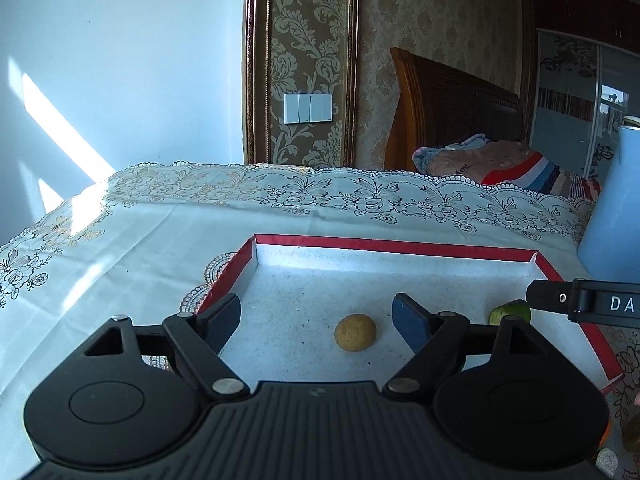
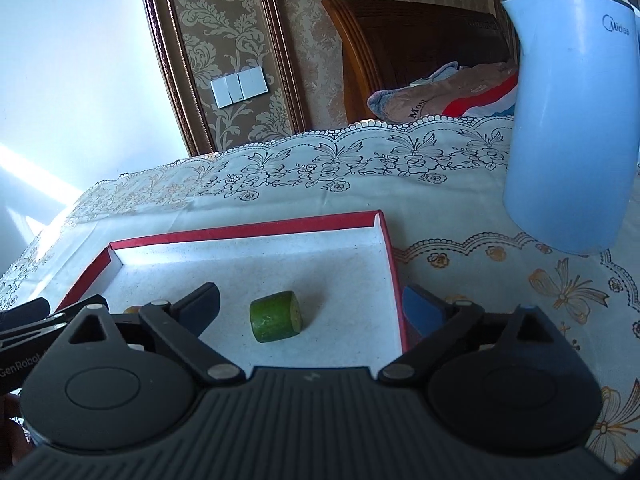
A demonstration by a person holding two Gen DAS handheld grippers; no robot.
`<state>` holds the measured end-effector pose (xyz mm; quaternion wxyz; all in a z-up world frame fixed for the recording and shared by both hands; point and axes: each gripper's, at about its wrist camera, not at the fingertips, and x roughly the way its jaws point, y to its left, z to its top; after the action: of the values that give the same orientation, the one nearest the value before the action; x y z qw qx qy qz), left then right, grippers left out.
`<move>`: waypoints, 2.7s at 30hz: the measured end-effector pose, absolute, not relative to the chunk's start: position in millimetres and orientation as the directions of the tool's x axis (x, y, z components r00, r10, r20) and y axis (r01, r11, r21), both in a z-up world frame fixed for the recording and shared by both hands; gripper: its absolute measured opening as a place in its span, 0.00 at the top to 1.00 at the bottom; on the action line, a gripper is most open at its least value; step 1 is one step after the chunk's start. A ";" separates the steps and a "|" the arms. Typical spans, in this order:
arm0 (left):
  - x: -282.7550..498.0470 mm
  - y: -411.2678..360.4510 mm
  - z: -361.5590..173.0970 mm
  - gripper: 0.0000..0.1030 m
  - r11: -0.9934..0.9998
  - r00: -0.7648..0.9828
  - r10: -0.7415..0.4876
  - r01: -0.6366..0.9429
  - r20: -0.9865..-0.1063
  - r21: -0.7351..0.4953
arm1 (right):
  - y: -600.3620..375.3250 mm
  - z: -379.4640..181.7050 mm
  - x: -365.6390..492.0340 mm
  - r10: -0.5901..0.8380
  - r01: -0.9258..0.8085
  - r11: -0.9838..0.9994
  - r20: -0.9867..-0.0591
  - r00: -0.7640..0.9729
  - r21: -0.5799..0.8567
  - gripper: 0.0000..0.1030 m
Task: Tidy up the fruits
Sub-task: 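Withdraw both grippers from the tray toward the remaining fruits, then grasp the mandarin orange with the left gripper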
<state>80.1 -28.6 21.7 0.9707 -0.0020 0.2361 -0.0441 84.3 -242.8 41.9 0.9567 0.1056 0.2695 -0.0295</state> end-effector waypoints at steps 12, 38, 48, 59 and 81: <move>25.3 -16.1 20.0 0.12 0.993 0.922 -0.114 0.115 -0.369 -0.021 | -259.6 34.1 18.4 -0.010 0.134 0.961 -0.456 0.890 0.242 0.02; -31.2 -45.2 -8.7 0.12 0.899 0.848 -0.302 0.406 -0.435 0.168 | -230.0 14.6 -89.3 0.020 0.023 0.996 -0.452 0.892 0.089 0.01; -26.6 -45.4 -12.5 0.09 0.879 0.802 -0.347 0.459 -0.487 0.128 | -229.3 13.6 -90.2 0.037 0.005 0.996 -0.451 0.892 0.092 0.01; -26.7 -52.2 -16.3 0.09 0.852 0.774 -0.372 0.504 -0.512 0.143 | -241.8 11.9 -90.3 0.045 0.030 0.987 -0.449 0.892 0.159 0.00; -17.4 -54.6 -22.0 0.50 0.837 0.712 -0.391 0.539 -0.584 0.097 | -240.2 9.4 -85.3 0.052 0.029 0.987 -0.484 0.874 0.159 0.00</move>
<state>-17.4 -54.6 -22.0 0.9158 0.1313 0.2823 -0.2537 -85.3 -240.2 9.4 0.9645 0.0809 0.2512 0.0059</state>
